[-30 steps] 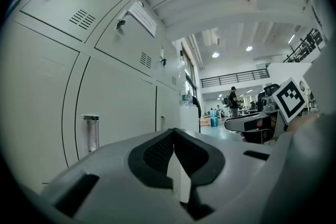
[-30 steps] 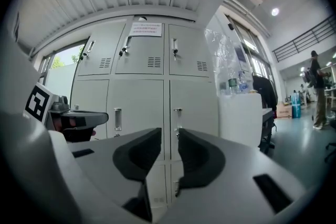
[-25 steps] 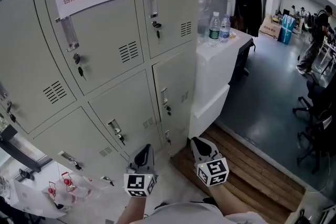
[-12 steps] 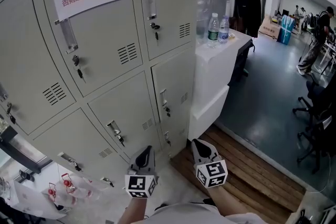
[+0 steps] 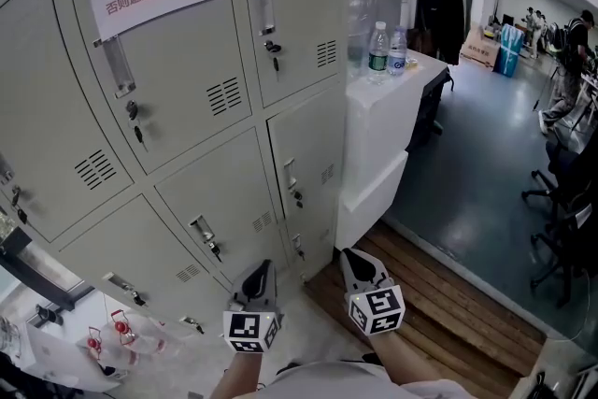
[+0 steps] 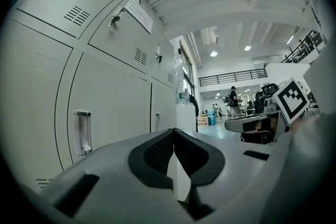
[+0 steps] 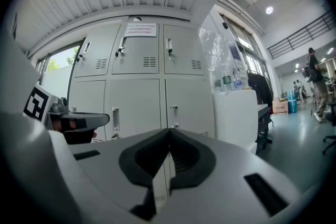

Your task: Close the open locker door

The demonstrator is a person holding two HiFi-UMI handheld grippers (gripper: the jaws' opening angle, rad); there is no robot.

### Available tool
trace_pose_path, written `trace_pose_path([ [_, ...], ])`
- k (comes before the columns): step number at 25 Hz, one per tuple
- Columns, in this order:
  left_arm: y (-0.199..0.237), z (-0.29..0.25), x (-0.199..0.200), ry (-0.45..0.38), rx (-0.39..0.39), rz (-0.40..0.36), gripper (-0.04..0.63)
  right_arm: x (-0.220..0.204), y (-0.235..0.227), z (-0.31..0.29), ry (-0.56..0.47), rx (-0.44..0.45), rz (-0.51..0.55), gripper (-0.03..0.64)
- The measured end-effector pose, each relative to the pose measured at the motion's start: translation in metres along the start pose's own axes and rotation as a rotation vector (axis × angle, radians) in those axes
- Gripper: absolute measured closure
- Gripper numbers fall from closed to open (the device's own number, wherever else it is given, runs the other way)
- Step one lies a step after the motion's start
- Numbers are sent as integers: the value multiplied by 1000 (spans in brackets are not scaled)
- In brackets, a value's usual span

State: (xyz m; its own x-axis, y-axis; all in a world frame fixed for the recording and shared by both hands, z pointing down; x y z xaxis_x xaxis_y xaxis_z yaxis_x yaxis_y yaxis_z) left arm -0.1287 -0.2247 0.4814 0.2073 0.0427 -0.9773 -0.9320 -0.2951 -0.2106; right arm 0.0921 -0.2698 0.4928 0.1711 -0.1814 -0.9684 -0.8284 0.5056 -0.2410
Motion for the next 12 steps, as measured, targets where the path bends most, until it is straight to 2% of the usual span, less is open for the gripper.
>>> trace_pose_path([
  [12,-1,0,0,3,1,-2,586,1,3,2,-3,5,-16,604],
])
Point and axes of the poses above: the fingertips, and each gripper's own axes: z backward along the fingers, y to its left, x out of its top, the point moved 7 cm from there along z, backward along the fingers, and after that the axes turned 10 degrees about -z, right-handed, at the moved point
